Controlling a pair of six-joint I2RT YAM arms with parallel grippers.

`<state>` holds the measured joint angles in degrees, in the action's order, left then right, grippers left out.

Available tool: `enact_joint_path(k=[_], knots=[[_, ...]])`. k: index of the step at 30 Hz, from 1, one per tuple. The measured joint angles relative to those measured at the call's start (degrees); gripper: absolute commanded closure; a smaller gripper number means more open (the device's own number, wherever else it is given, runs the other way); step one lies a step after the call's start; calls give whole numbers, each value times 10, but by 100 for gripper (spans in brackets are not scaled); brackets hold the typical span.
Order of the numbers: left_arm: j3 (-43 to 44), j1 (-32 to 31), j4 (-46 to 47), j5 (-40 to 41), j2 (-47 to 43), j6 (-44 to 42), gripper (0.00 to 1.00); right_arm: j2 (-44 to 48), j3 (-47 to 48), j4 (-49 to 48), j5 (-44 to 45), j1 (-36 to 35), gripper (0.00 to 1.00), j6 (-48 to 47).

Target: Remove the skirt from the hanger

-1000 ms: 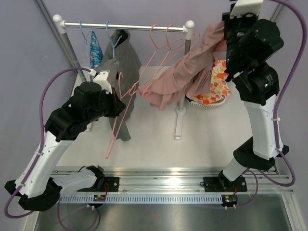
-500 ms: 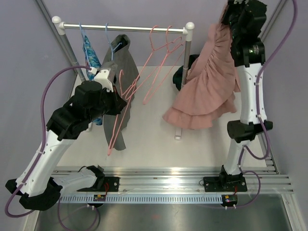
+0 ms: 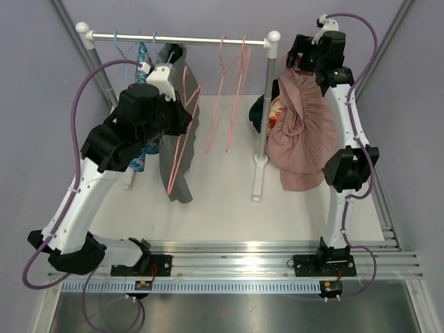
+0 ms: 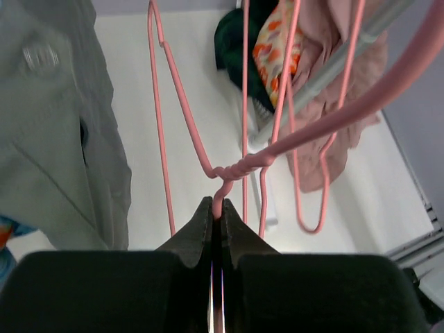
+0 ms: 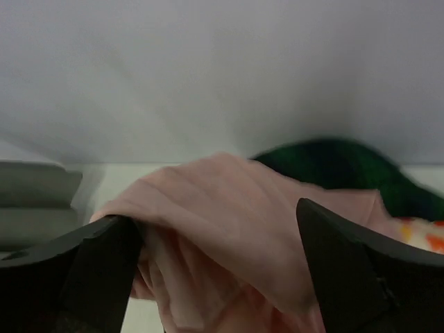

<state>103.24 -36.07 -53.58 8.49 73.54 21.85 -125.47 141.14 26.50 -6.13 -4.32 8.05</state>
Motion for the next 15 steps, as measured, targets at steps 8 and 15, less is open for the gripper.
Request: enact_joint_path(k=[8,15], knots=[[236,2,16,37,144,-48,100,165,-472,-96,-61,8,1,86],[258,58,69,4,220,-35,100,365,-713,-163,-96,-11,1,122]])
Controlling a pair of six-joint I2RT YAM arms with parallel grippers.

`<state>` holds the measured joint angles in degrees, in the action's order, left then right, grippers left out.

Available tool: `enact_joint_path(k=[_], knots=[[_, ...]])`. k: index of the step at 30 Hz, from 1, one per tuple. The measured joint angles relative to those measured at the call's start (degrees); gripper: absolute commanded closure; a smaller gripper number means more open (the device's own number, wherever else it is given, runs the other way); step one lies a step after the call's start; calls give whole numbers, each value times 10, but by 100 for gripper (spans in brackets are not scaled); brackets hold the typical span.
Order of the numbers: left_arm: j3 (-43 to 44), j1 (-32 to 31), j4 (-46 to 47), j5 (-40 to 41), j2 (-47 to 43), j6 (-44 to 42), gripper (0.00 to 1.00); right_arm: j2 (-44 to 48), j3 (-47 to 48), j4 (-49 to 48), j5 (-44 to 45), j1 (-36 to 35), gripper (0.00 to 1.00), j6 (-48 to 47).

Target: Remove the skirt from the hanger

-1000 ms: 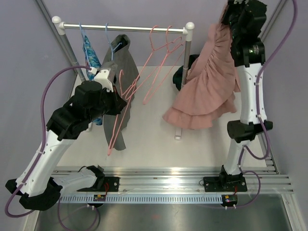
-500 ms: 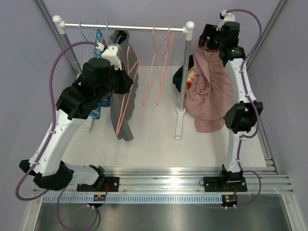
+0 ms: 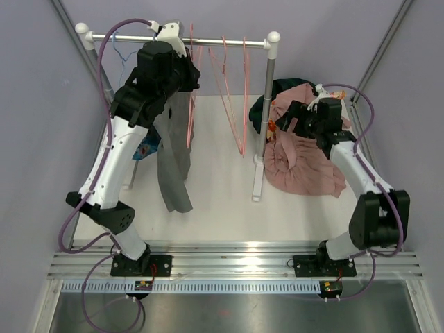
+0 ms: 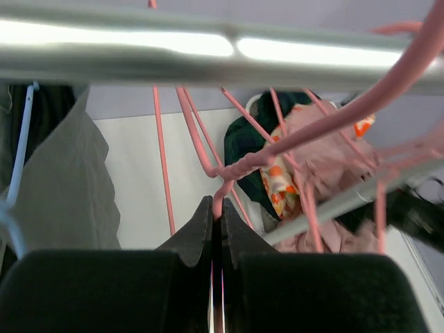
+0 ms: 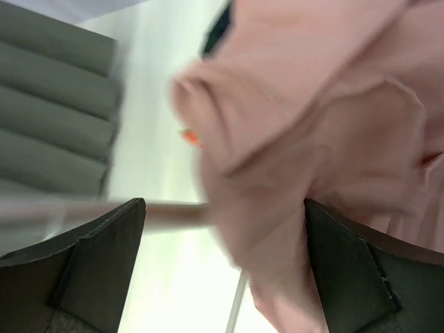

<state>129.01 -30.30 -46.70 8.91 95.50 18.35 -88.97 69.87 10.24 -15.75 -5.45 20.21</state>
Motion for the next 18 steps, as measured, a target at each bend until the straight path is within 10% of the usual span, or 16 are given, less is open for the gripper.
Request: enact_joint_path(k=[7,18], knots=[[-4,20,16,-30,52,23,99,170,-87,-26,-15,-20,0,2],[-91,20,31,-29,-45,19,65,230,-134,-5,-15,-24,1,2]])
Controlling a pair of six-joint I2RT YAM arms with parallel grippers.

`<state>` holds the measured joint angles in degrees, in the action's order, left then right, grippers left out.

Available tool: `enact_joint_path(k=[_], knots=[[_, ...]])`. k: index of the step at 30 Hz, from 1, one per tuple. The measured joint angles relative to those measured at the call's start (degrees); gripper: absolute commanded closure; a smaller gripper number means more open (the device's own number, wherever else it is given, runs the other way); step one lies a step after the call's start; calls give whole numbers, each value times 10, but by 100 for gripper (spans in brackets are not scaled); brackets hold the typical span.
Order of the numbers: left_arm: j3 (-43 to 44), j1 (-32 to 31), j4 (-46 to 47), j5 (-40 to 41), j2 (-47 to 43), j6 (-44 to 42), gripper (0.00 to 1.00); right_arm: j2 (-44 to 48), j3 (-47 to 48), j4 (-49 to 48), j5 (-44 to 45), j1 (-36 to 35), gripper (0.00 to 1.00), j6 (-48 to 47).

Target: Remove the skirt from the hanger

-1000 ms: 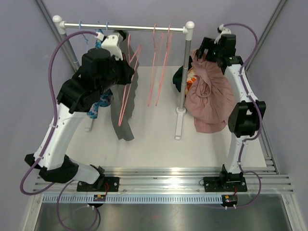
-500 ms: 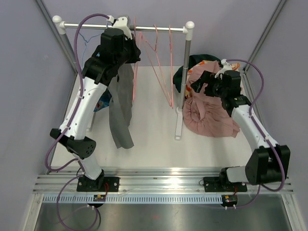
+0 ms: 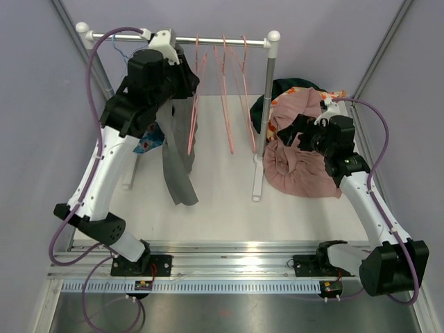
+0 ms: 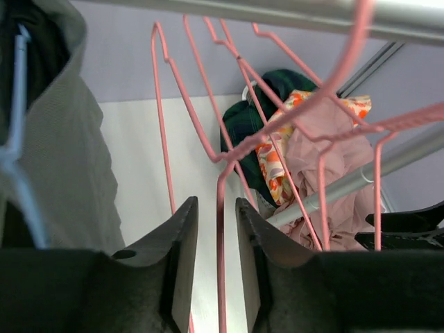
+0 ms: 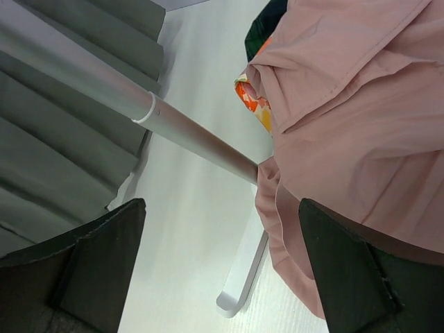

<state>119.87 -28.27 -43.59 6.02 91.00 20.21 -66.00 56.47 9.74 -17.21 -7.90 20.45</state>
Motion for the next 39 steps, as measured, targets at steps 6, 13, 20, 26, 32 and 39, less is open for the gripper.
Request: enact_joint_path(k=[6,13,20,26,32,39], knots=[[5,22,0,11,-51,-10,64,20,-12,5,0,-3,0,2],[9,52,0,34,-54,-27,60,42,-22,24,2,-4,1,1],[39,78,-4,47,-19,-43,60,48,-23,35,7,-4,1,-1],[40,91,-5,60,4,-55,60,48,-23,37,12,-4,0,-2],[37,99,2,63,7,-63,72,48,-23,37,12,-4,1,-3],[37,107,4,56,45,-61,81,48,-23,41,15,-4,1,-6]])
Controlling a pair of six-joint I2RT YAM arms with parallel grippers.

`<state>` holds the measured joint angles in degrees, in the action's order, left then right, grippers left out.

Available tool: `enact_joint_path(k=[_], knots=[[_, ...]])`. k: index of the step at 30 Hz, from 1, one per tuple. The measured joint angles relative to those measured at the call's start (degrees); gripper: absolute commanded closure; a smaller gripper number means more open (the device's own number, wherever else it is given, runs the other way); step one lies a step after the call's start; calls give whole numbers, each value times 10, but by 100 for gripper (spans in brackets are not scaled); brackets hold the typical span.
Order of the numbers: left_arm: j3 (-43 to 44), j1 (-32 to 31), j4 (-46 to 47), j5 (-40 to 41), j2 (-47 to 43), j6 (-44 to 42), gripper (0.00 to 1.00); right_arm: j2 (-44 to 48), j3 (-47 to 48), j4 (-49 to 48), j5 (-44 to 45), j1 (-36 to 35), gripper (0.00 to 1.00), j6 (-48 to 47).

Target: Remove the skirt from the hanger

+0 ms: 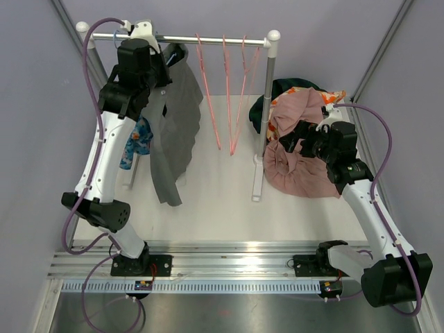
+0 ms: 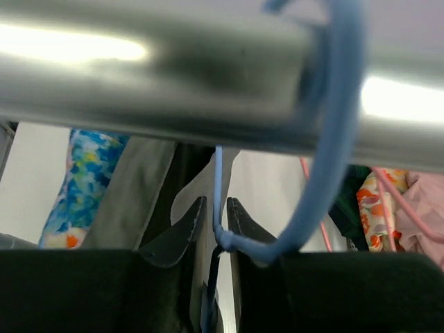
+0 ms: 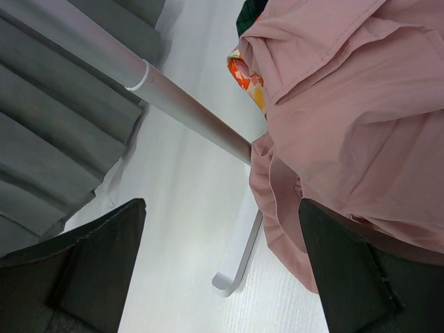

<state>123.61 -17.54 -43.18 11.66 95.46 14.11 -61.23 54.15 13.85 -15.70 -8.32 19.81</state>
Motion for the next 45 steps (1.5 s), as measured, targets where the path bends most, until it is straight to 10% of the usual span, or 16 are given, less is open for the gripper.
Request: enact_joint_path(k=[5,20,35,45], knots=[[-7,2,0,-5,22,3,100,0,0,7,2,0,1,-2],[85,5,-54,-16,27,13,100,0,29,20,-35,-18,1,-10],[45,4,-68,-47,-59,51,100,-152,425,21,102,-483,1,-76],[7,3,-77,-60,-81,56,100,-443,633,80,181,-563,5,-82]])
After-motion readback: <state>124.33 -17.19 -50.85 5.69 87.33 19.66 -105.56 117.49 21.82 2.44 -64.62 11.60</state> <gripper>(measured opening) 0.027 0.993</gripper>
